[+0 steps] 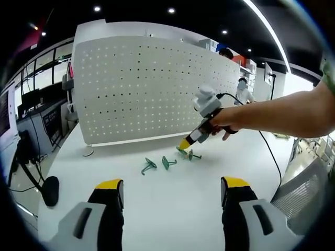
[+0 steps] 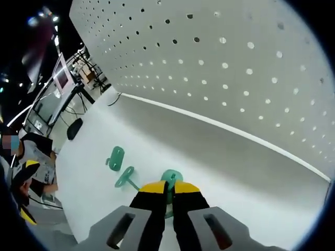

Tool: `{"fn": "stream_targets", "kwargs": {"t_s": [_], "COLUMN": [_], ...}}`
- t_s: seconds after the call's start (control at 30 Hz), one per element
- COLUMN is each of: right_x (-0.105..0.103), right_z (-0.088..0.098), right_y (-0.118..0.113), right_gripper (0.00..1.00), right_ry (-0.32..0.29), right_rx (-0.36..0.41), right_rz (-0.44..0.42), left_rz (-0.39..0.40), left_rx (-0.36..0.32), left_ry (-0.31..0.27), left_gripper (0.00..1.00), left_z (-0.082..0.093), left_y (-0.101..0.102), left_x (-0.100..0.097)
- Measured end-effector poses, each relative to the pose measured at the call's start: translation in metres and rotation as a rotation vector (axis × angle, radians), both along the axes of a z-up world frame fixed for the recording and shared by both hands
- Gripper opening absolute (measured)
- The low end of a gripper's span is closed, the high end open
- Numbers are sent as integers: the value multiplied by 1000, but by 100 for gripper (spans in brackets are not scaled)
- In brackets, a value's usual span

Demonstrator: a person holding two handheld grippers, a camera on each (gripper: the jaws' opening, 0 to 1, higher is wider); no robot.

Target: Insert the hook assembly into the mounting plate slot until the hook locks in place.

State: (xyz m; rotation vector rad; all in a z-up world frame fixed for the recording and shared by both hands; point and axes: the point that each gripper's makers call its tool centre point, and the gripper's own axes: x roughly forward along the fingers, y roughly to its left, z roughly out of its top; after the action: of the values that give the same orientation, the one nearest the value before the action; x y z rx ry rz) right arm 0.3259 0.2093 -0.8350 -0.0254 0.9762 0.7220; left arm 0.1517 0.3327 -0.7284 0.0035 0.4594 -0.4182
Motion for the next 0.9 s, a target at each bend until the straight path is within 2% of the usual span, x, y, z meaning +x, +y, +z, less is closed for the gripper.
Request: {"fn": "stream_targets", "kwargs": {"t_s": [0.9], "right_x": [6], "right_z": [29], "right_y": [-6], "right_gripper": [2], "right_ry": [-79], "right_rx": [32], "right_rz": [-23], "left_rz": [-15], "left_rx": [6], "left_ry": [-3], "left_gripper": [78], "left_z": [0], "left_y": [-4], "left_x": [-1]}}
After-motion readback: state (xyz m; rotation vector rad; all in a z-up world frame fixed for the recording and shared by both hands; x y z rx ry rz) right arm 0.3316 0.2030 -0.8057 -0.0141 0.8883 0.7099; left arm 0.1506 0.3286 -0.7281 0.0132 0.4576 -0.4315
